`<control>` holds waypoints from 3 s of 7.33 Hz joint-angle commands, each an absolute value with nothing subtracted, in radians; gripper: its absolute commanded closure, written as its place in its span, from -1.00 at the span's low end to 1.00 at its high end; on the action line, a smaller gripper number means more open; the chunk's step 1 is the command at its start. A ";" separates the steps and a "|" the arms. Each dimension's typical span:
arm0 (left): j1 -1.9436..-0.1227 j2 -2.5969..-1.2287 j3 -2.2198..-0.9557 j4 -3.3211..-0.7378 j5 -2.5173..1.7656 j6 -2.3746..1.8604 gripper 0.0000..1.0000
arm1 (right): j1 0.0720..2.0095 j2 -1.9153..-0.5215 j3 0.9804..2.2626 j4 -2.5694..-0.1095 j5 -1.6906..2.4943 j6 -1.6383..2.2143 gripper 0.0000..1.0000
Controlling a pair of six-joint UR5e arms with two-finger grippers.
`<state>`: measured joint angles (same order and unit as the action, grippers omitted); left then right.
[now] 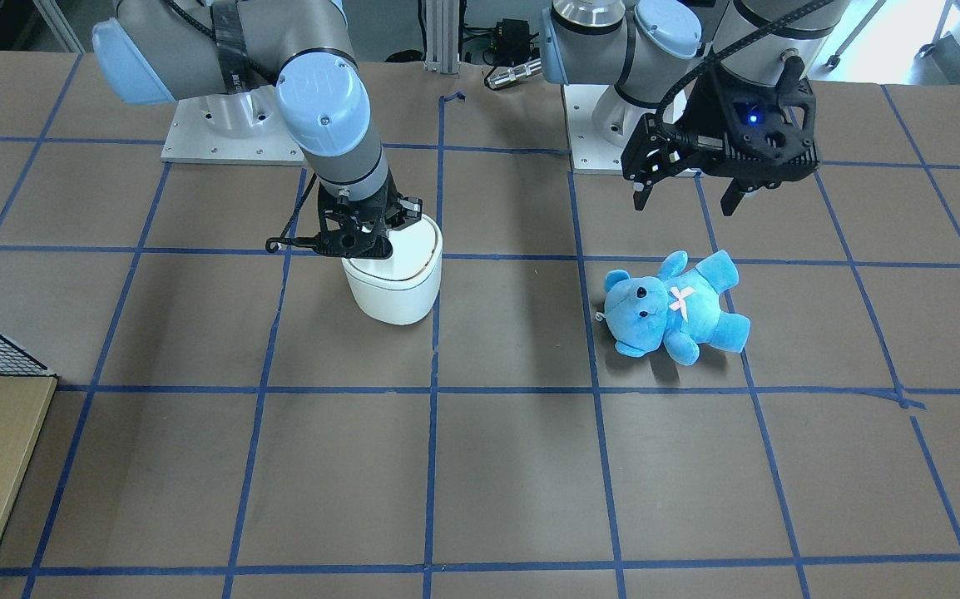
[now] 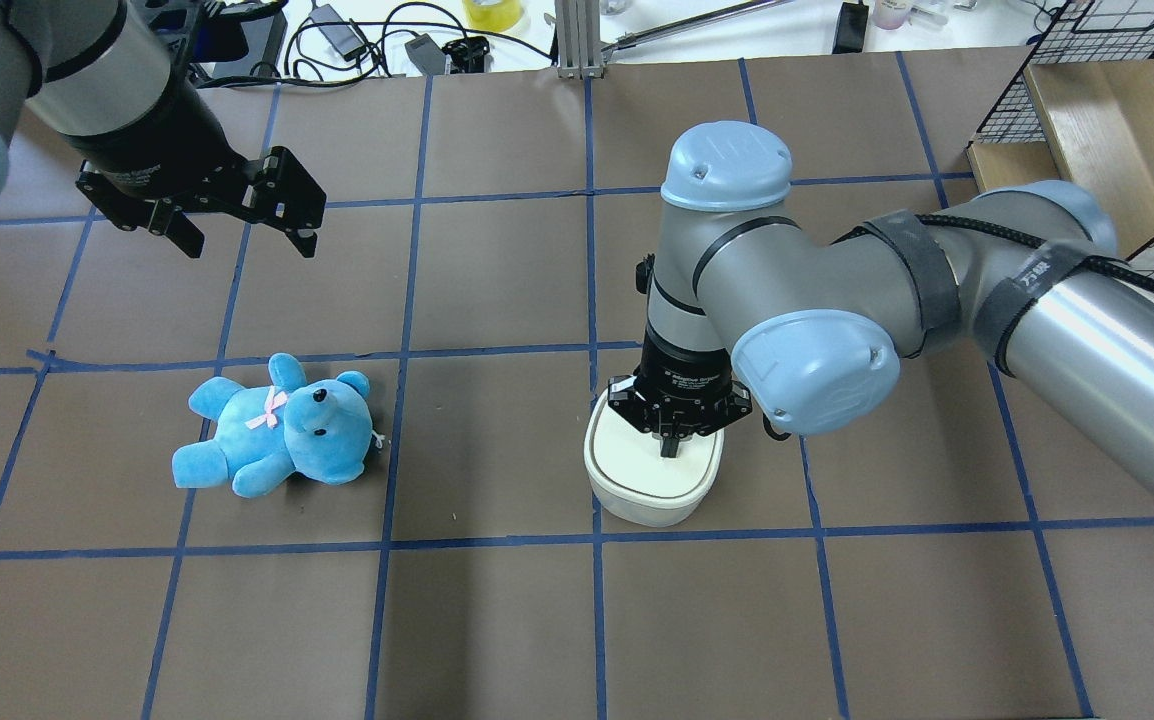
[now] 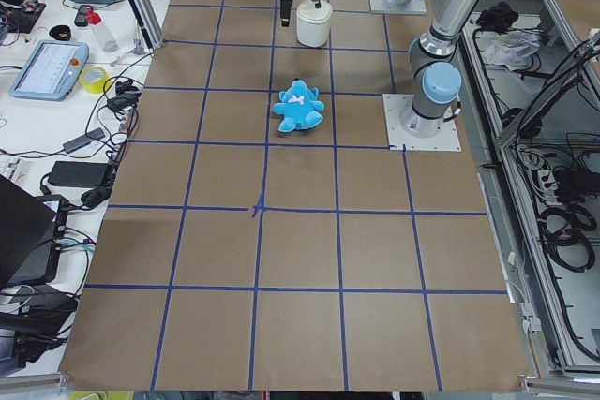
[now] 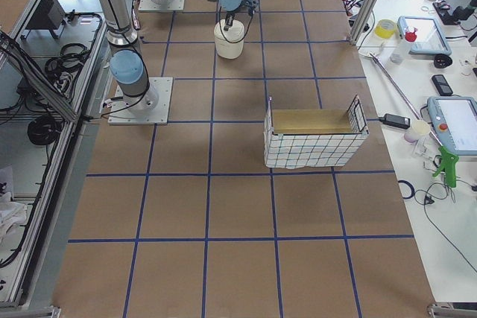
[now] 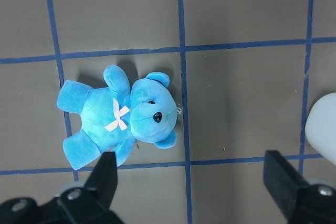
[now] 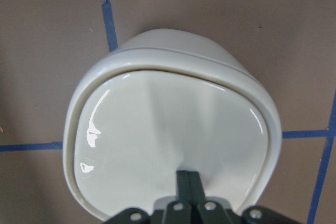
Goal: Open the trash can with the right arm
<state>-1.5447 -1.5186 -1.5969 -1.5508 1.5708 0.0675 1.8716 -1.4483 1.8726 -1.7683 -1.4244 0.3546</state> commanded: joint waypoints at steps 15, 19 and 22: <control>-1.545 -1.519 -1.597 -1.551 1.571 0.067 -1.00 | 1.582 -1.465 1.443 -1.359 -1.572 -0.139 0.13; -1.545 -1.519 -1.597 -1.551 1.571 0.067 -1.00 | 1.566 -1.466 1.404 -1.365 -1.592 -0.166 -1.00; -1.545 -1.519 -1.597 -1.551 1.571 0.067 -1.00 | 1.571 -1.466 1.400 -1.540 -1.586 -0.146 -1.00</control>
<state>-1.5447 -1.5186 -1.5968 -1.5509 1.5708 0.0675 1.5687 -1.4664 1.3986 -1.4694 -1.5883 -0.1511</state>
